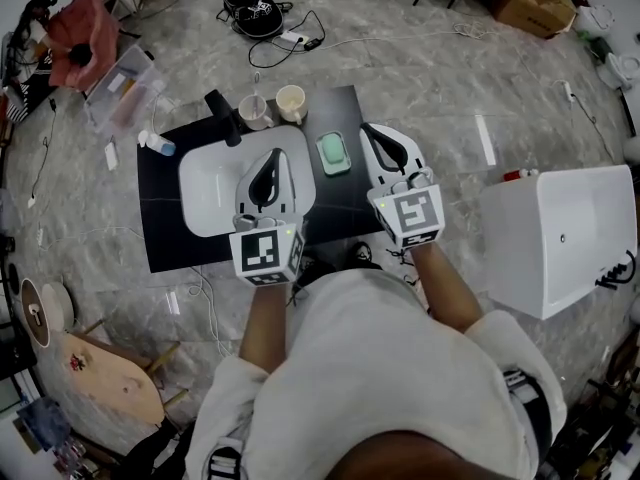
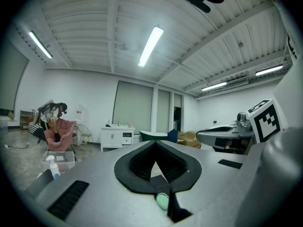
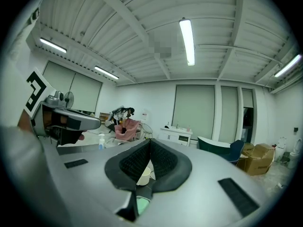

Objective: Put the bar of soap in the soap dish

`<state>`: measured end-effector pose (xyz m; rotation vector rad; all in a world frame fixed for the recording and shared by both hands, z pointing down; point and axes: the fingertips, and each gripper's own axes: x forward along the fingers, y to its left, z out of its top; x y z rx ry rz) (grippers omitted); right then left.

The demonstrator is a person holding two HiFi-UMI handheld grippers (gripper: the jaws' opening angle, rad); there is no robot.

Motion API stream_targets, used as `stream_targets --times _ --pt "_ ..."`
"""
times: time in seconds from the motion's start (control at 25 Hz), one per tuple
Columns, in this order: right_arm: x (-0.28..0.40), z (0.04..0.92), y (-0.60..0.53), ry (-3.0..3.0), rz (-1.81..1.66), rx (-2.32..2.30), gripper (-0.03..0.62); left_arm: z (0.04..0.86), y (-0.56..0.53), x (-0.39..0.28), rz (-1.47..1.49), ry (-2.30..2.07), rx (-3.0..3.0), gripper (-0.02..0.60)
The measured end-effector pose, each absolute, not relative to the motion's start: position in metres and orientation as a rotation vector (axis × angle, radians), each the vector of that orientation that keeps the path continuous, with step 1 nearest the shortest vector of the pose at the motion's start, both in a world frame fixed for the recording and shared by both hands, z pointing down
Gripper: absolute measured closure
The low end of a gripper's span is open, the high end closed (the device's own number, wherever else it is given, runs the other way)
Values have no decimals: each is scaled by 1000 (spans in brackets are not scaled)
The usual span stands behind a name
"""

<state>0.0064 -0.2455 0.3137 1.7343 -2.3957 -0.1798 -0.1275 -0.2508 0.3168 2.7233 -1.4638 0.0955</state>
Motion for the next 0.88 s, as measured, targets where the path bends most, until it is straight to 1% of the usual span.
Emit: stream_targets --times 0.88 --pt "23 334 -239 -2329 -109 1768 595 333 -249 -120 100 -1382 2716 564"
